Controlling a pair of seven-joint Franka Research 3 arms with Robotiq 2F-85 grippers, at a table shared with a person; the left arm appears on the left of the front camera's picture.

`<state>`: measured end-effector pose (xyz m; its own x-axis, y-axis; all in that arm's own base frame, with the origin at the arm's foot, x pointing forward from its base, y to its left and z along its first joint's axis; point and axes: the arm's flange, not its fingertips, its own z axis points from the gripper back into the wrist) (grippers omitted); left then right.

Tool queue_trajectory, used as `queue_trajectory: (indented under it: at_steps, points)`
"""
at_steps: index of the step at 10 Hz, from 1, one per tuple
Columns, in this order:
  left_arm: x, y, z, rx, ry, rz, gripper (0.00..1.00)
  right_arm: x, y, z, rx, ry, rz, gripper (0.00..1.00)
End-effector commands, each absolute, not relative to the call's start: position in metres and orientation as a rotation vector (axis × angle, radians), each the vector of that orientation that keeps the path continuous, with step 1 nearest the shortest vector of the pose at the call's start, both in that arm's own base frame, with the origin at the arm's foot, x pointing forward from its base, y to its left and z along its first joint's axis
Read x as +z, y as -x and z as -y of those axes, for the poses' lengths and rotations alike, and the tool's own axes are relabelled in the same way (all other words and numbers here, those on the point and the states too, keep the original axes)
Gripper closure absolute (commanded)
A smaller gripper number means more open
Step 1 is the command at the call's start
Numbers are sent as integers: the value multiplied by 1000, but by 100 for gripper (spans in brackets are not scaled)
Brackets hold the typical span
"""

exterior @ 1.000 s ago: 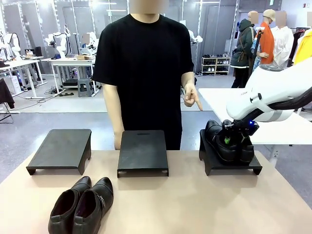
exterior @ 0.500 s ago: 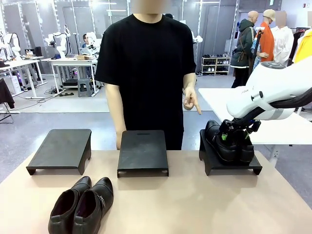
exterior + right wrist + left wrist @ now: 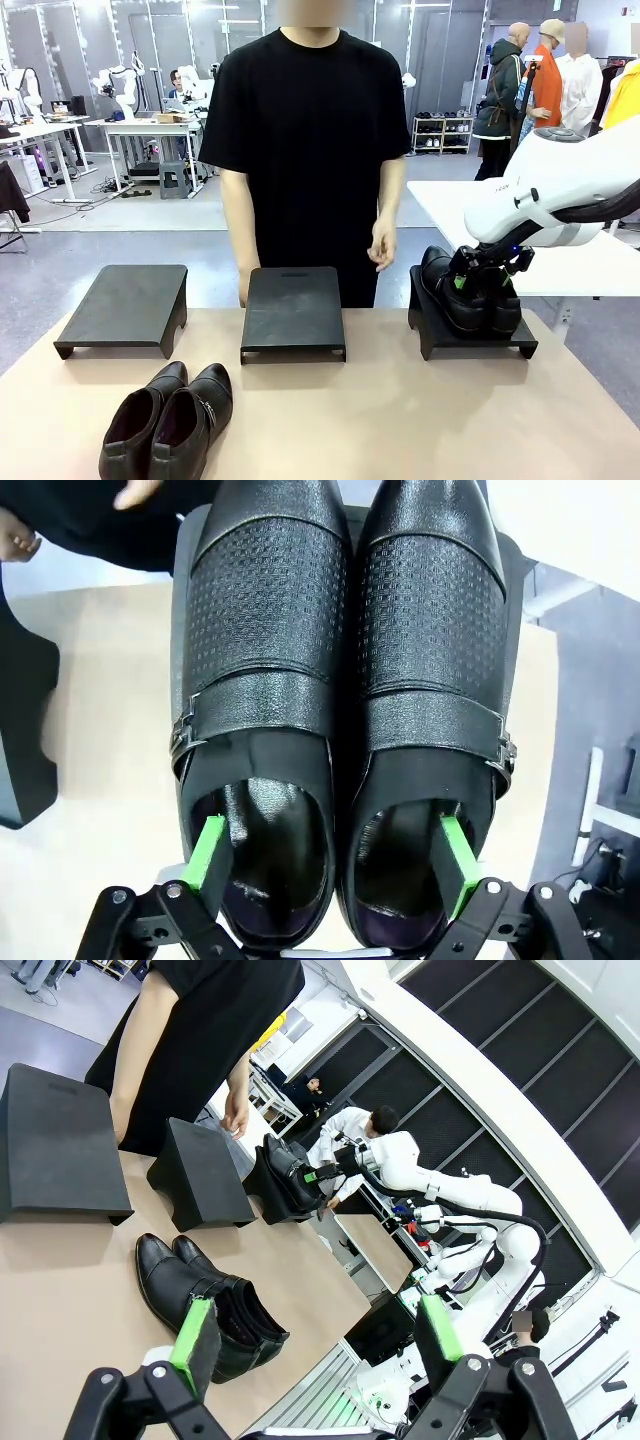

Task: Place the shoes on the stand as instructed by the person.
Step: Pick up another pair of Shoes and place it on the Shoes Stand indicated by the person.

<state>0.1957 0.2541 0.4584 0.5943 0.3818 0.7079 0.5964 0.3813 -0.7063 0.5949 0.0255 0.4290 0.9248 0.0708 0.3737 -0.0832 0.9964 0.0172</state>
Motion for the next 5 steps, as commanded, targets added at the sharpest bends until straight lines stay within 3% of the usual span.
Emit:
queue_trajectory:
  at_steps: [1, 5]
  points:
    - [459, -195, -255, -180, 1236, 997, 0, 428, -595, -25, 90, -30, 380, 0]
    - [459, -195, -255, -180, 1236, 997, 0, 429, -595, -25, 79, -33, 382, 1]
